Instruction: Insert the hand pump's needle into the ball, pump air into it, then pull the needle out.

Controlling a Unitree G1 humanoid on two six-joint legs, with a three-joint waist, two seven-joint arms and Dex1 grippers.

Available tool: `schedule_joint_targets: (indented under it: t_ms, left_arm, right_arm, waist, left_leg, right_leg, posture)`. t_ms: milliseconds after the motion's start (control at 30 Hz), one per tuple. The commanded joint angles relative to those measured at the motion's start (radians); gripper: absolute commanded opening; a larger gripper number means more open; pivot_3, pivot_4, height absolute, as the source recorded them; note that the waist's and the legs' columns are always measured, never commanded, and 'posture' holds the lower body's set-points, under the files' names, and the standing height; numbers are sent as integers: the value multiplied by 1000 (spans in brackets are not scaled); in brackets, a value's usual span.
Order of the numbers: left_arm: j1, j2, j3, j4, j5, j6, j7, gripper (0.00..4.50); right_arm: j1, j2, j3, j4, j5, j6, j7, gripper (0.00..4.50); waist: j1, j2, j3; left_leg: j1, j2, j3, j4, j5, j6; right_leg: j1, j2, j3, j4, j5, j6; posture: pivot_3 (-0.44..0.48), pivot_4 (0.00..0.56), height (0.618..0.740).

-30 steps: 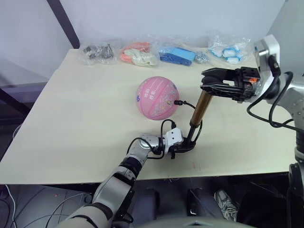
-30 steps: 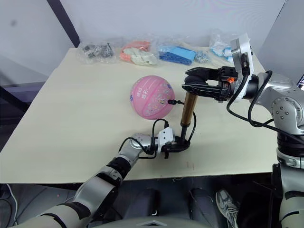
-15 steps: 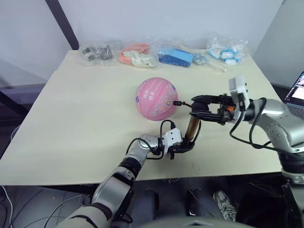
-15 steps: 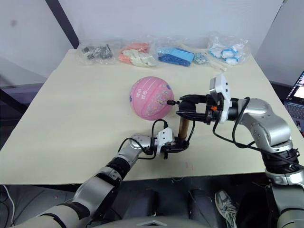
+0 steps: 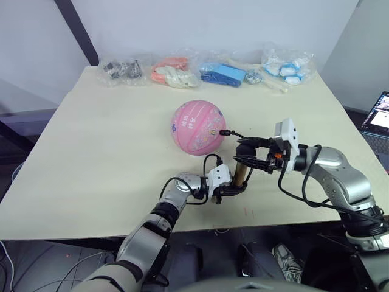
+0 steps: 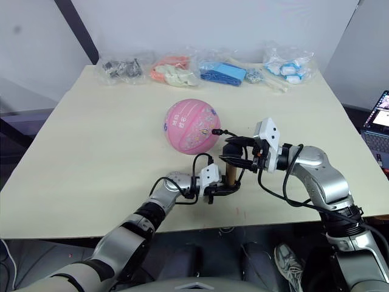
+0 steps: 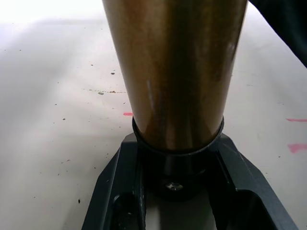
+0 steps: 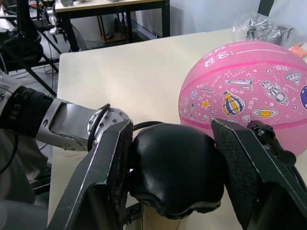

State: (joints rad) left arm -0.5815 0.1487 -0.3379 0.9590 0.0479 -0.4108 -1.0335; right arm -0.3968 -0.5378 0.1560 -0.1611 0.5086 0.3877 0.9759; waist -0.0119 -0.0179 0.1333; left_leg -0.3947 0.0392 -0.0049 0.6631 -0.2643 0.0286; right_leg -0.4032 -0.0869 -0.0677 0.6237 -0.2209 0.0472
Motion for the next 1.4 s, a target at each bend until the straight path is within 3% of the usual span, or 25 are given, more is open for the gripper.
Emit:
schedule_joint_targets:
  t_ms: [33,100,133,200,333,367,533,700,1067,1400]
  left_arm:
    - [54,35,-3,63,33,32,-12,1122]
    - [53,37,-1,53,34,29,-15,1122]
    - [52,38,-1,47,36,26,-14,1922]
    - [51,39,1,38,36,28,-16,2531]
    - [50,37,11,25,30,28,-11,4296]
    - [49,37,12,23,30,31,-10,4428]
    - [56,49,38,-33,-6,34,-33,4428]
    - [116,96,62,-213,-80,63,-108,4428]
    - [300,351,173,-772,-304,291,-253,4428]
    - [369,536,351,-922,-498,379,-348,4428]
  right_arm:
    - [37,-28,30,34,-68,24,-3,2092]
    - [37,-28,28,30,-63,25,-3,2092]
    - [38,-26,28,30,-60,26,-3,2092]
    - [38,-26,29,31,-62,25,-4,2092]
    - [39,-24,31,29,-65,26,-10,2092]
    - [39,-24,31,29,-64,27,-10,2092]
    - [39,-25,28,25,-62,32,-15,2092]
    - [41,-28,28,17,-62,35,-16,2092]
    - [47,-36,17,5,-57,41,-10,2092]
    - [30,-47,-31,14,-36,13,15,2092]
  waist:
    - [-1,1,1]
    - [-1,1,1]
    - [-1,1,1]
    - [-1,1,1]
    - [0,1,1]
    - [0,2,1]
    - [-1,2,3]
    - [-2,4,5]
    - [18,7,16]
    - [26,8,20]
  left_leg:
    - [0,0,0,0,0,0]
    - [0,0,0,-1,0,0]
    - [0,0,0,-1,0,0]
    - [0,-1,0,-2,0,0]
    - [0,-1,1,-3,0,0]
    - [0,-1,1,-3,0,0]
    - [-1,-1,1,-3,0,0]
    - [-2,-1,1,-5,0,0]
    - [-4,-1,2,-9,0,0]
    - [-4,-2,4,-9,0,0]
  right_leg:
    - [0,0,0,0,0,0]
    - [0,0,0,0,0,0]
    - [-1,0,0,0,0,0]
    - [-1,1,0,0,0,0]
    - [-2,1,0,0,0,0]
    - [-2,1,0,0,0,0]
    - [-2,1,0,0,0,0]
    - [-4,2,0,0,-1,-2]
    - [-7,1,1,0,-1,-8]
    - [-8,0,2,0,-3,-5]
  posture:
    - [0,150,740]
    - [0,150,740]
    - [0,150,740]
    - [0,150,740]
    - [0,150,740]
    - [0,150,740]
    - [0,150,740]
    - [0,150,740]
    - [0,150,740]
    - [0,150,740]
